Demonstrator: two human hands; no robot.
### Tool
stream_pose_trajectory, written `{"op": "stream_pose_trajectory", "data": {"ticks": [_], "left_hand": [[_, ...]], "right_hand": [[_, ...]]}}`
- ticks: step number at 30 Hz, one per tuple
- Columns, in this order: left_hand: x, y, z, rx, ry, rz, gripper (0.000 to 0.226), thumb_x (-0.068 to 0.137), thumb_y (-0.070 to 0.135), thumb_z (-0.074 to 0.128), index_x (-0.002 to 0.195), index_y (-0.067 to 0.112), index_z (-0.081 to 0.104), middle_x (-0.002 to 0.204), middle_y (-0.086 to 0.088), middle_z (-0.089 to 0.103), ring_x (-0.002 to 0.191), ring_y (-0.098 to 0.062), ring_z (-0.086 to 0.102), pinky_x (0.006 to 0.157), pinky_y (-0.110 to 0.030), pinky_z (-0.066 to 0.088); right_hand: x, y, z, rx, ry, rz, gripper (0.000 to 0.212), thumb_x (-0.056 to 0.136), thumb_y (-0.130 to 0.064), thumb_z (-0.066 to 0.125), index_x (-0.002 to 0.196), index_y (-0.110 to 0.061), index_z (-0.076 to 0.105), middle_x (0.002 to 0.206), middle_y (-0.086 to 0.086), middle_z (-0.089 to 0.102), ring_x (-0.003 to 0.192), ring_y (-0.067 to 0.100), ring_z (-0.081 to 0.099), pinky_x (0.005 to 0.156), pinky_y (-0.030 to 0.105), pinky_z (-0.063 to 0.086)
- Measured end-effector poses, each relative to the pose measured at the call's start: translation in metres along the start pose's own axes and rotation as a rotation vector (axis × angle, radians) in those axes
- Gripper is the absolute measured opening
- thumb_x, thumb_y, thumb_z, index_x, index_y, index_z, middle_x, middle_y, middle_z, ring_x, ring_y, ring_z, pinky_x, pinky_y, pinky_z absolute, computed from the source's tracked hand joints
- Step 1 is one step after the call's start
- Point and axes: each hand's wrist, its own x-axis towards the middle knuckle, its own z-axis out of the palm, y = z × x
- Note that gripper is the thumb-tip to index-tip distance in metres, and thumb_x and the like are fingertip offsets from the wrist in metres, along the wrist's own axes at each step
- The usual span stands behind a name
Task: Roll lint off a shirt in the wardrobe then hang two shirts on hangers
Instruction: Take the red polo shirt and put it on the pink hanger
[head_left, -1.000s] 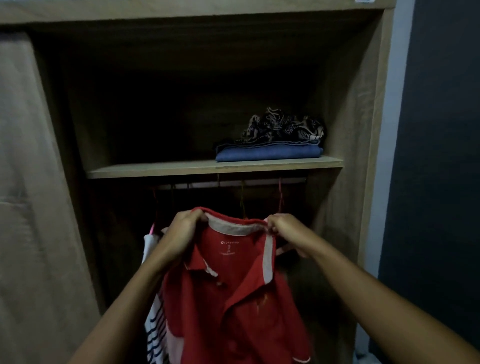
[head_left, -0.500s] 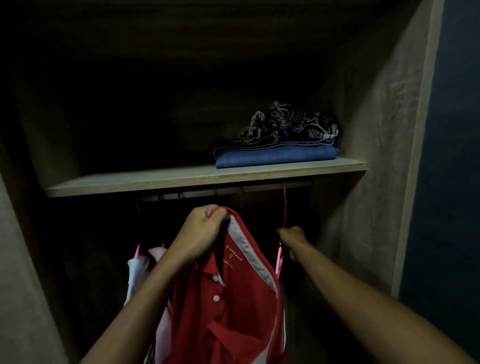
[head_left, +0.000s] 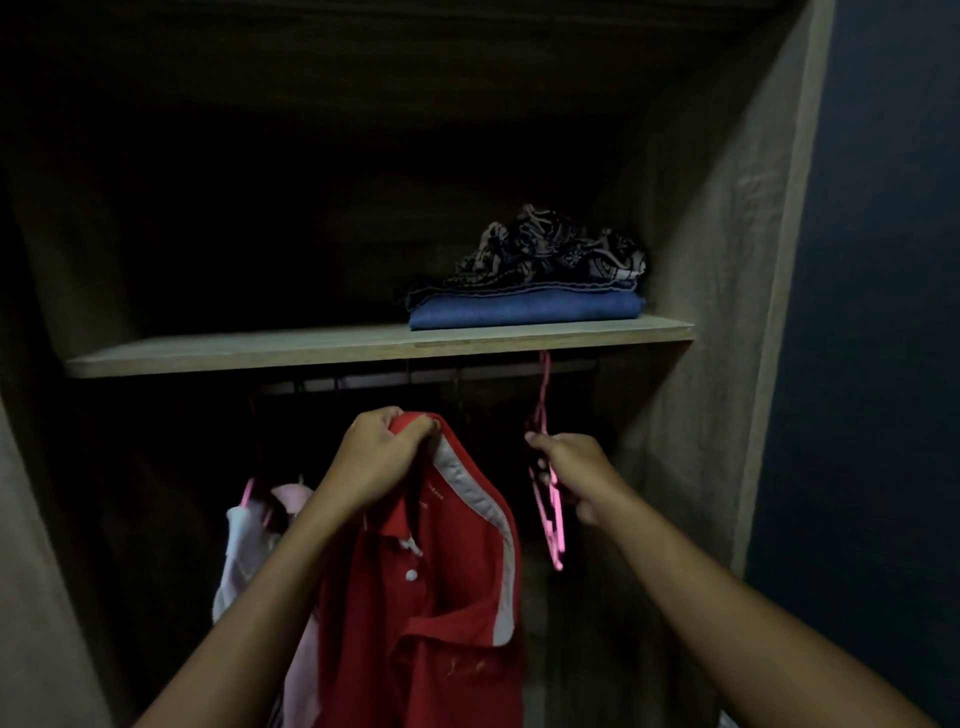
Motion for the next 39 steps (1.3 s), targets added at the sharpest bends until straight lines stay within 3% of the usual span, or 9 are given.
{"op": "stream_pose_trajectory", "data": {"ticks": [8, 13, 16, 18, 20, 22, 26, 32, 39], "left_hand": [[-0.037, 0.026, 0.028, 0.031, 0.099, -0.038, 0.033, 0.087, 0.036, 0.061, 0.077, 0.005, 0.067, 0.079, -0.013, 0.070, 0.077, -0.029, 0.066, 0.075, -0.042, 0.053], [-0.059, 0.051, 0.039, 0.039, 0.133, -0.060, 0.030, 0.088, 0.036, 0.059, 0.082, 0.007, 0.068, 0.079, -0.008, 0.069, 0.075, -0.023, 0.064, 0.068, -0.033, 0.050], [-0.069, 0.063, 0.047, 0.041, 0.126, -0.061, 0.029, 0.088, 0.035, 0.060, 0.077, 0.009, 0.066, 0.074, -0.006, 0.066, 0.070, -0.022, 0.061, 0.062, -0.030, 0.043], [-0.076, 0.071, 0.051, 0.060, 0.120, -0.046, 0.030, 0.088, 0.034, 0.060, 0.074, 0.007, 0.065, 0.071, -0.005, 0.064, 0.067, -0.020, 0.059, 0.061, -0.030, 0.042], [-0.082, 0.080, 0.052, 0.093, 0.124, -0.025, 0.033, 0.089, 0.034, 0.060, 0.074, 0.005, 0.063, 0.069, -0.005, 0.062, 0.065, -0.018, 0.056, 0.058, -0.031, 0.040], [-0.083, 0.087, 0.052, 0.102, 0.115, -0.020, 0.036, 0.088, 0.036, 0.061, 0.074, 0.003, 0.062, 0.068, -0.007, 0.062, 0.065, -0.020, 0.055, 0.060, -0.033, 0.041], [-0.087, 0.101, 0.052, 0.034, 0.045, -0.019, 0.045, 0.080, 0.046, 0.062, 0.077, 0.001, 0.064, 0.070, -0.010, 0.063, 0.065, -0.020, 0.056, 0.063, -0.035, 0.045], [-0.104, 0.141, 0.046, -0.118, -0.213, 0.077, 0.046, 0.081, 0.040, 0.075, 0.093, -0.004, 0.065, 0.077, -0.015, 0.064, 0.073, -0.021, 0.059, 0.069, -0.036, 0.048], [-0.117, 0.179, 0.023, -0.429, -0.256, 0.144, 0.026, 0.086, 0.004, 0.062, 0.105, -0.013, 0.060, 0.093, -0.022, 0.066, 0.087, -0.030, 0.064, 0.085, -0.037, 0.051]], "right_hand": [[-0.107, 0.013, -0.061, -0.021, -0.200, -0.108, 0.018, 0.093, -0.013, 0.063, 0.078, -0.004, 0.066, 0.058, 0.004, 0.061, 0.041, 0.010, 0.049, 0.041, 0.019, 0.040], [-0.158, 0.052, -0.080, 0.049, -0.196, -0.196, 0.020, 0.090, 0.001, 0.062, 0.109, -0.006, 0.063, 0.065, 0.006, 0.066, 0.049, 0.017, 0.059, 0.050, 0.027, 0.050], [-0.167, 0.066, -0.089, -0.025, -0.101, -0.204, 0.019, 0.091, -0.018, 0.067, 0.108, -0.011, 0.066, 0.070, 0.012, 0.071, 0.061, 0.025, 0.066, 0.060, 0.031, 0.054], [-0.168, 0.063, -0.097, -0.060, 0.008, -0.240, 0.039, 0.090, -0.041, 0.065, 0.090, -0.002, 0.067, 0.070, 0.024, 0.065, 0.063, 0.036, 0.063, 0.061, 0.035, 0.051], [-0.170, 0.055, -0.105, -0.042, 0.078, -0.259, 0.067, 0.085, -0.061, 0.056, 0.068, 0.003, 0.052, 0.054, 0.019, 0.043, 0.047, 0.031, 0.041, 0.051, 0.033, 0.035], [-0.173, 0.044, -0.112, 0.052, 0.078, -0.284, 0.068, 0.079, -0.071, 0.055, 0.058, -0.008, 0.038, 0.051, 0.011, 0.024, 0.043, 0.017, 0.025, 0.046, 0.030, 0.021], [-0.186, 0.018, -0.122, 0.396, -0.063, -0.259, 0.048, 0.078, -0.055, 0.056, 0.059, -0.019, 0.031, 0.045, -0.001, 0.017, 0.031, 0.008, 0.017, 0.037, 0.015, 0.013], [-0.199, -0.044, -0.129, 0.662, -0.158, -0.544, 0.054, 0.073, -0.063, 0.059, 0.054, -0.018, 0.037, 0.046, -0.004, 0.025, 0.036, 0.008, 0.024, 0.040, 0.020, 0.018], [-0.163, -0.064, -0.135, 0.206, -0.191, -0.836, 0.060, 0.077, -0.071, 0.057, 0.068, -0.013, 0.050, 0.057, -0.011, 0.046, 0.054, 0.002, 0.039, 0.055, 0.013, 0.034]]}}
